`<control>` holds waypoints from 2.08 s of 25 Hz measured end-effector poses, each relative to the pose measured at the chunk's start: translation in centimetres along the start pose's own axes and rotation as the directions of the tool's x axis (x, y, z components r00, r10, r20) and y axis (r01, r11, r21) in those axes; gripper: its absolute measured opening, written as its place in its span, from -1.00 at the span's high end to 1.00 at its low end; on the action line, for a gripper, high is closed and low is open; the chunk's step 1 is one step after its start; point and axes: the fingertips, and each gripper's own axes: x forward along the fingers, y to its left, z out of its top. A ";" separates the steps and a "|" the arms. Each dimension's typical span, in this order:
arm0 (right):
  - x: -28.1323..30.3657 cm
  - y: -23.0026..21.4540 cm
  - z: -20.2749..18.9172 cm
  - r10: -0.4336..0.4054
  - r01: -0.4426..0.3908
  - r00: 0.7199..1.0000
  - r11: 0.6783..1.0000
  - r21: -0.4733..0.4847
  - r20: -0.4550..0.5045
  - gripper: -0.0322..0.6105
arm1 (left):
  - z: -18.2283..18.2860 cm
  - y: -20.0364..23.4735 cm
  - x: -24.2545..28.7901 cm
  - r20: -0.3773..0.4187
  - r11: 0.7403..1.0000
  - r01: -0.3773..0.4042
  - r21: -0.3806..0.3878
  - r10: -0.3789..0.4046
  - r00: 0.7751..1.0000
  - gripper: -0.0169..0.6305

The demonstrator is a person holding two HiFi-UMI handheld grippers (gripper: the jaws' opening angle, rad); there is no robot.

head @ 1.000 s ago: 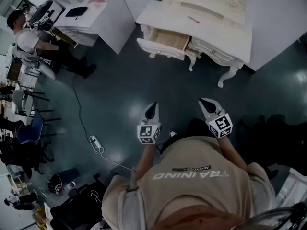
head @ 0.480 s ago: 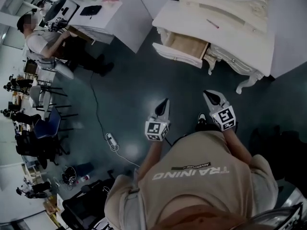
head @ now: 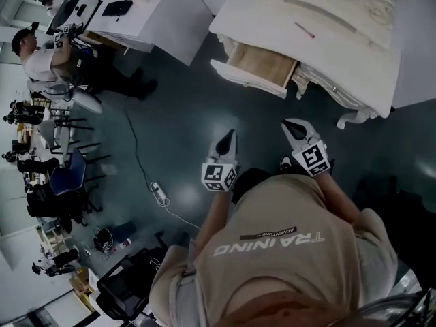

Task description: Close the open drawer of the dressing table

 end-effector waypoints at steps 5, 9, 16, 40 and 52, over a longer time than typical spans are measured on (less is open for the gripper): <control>4.0 -0.9 -0.3 0.006 -0.004 1.000 0.994 0.113 -0.017 0.89 | 0.0 2.9 2.4 -0.013 0.999 0.029 0.014 -0.029 0.999 0.93; 7.5 -1.6 0.2 -0.051 0.057 0.998 0.987 0.151 -0.043 0.89 | 0.0 6.6 3.4 -0.018 0.996 0.072 0.048 -0.071 0.997 0.93; 12.6 -1.3 3.9 -0.194 0.205 0.978 0.960 0.191 -0.074 0.89 | 0.2 14.2 4.9 -0.063 0.966 0.220 0.134 -0.213 0.975 0.93; 22.0 -14.6 1.9 -0.329 0.351 0.936 0.837 0.420 -0.126 0.89 | 7.3 21.4 23.5 -0.191 0.880 0.411 0.239 -0.372 0.908 0.93; 20.0 -22.8 -2.1 -0.334 0.363 0.931 0.813 0.455 -0.146 0.89 | 8.4 17.1 34.1 -0.296 0.877 0.445 0.180 -0.383 0.875 0.93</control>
